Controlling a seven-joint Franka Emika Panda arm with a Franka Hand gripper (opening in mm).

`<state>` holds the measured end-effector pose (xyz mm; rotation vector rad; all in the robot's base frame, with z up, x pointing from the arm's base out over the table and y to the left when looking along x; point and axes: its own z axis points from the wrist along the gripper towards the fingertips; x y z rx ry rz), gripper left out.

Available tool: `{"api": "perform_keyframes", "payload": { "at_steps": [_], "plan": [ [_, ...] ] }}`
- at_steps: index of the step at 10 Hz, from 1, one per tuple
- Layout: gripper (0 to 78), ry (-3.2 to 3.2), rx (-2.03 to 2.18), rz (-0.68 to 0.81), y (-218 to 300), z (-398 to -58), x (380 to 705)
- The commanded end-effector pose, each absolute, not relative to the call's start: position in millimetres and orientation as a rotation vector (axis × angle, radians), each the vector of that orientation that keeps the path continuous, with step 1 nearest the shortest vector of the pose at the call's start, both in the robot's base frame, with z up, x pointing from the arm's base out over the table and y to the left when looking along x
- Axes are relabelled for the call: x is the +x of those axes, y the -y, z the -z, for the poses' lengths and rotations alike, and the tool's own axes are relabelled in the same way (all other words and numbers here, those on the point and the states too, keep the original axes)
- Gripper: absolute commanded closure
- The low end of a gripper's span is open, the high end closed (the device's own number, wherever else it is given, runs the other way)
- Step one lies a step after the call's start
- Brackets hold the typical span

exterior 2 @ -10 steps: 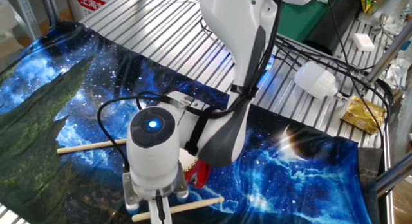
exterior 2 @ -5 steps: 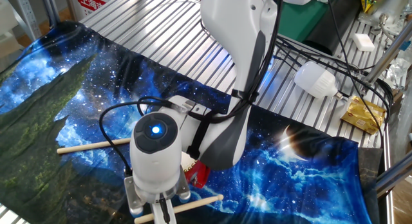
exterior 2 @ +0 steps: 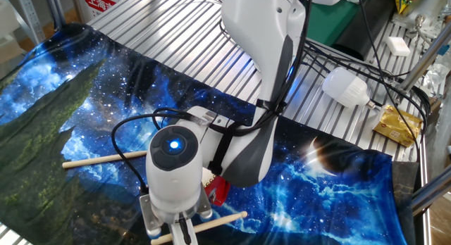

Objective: Play the drum

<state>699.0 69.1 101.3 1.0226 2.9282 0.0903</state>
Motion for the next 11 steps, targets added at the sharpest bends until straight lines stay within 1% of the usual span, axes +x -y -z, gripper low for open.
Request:
{"api": "perform_keyframes", "payload": {
  "at_steps": [1,11],
  "plan": [
    [76.4,-2.929,1.016,-0.091,-69.3,-103.3,699.7],
    [76.4,-2.975,0.958,-0.082,-70.5,-104.5,698.4]
  ]
}}
